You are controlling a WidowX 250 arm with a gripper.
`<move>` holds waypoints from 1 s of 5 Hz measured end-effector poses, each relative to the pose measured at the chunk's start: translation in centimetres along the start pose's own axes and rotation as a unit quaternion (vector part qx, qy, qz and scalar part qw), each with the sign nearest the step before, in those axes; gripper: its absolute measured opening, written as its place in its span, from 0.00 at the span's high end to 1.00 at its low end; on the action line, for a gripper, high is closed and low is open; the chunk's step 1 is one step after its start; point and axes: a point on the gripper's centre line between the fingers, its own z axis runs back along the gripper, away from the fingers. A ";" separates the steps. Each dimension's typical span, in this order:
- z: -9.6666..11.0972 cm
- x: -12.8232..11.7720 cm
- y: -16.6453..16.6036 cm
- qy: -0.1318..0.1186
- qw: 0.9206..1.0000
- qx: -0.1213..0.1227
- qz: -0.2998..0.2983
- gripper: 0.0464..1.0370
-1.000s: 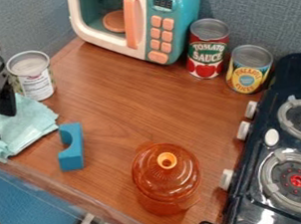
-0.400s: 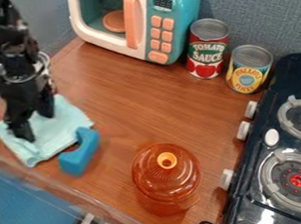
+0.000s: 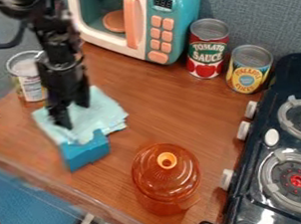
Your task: Move the dish towel to the right
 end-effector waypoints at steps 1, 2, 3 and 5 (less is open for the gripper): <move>-0.1 -1.8 -2.2 0.005 1.000 -0.008 -0.008 0.04; 0.0 -5.2 -4.5 0.018 0.999 -0.020 -0.032 0.04; 0.2 -8.8 -6.3 0.025 0.997 -0.035 -0.059 0.04; 1.5 -13.1 -9.0 0.041 0.993 -0.067 -0.085 0.04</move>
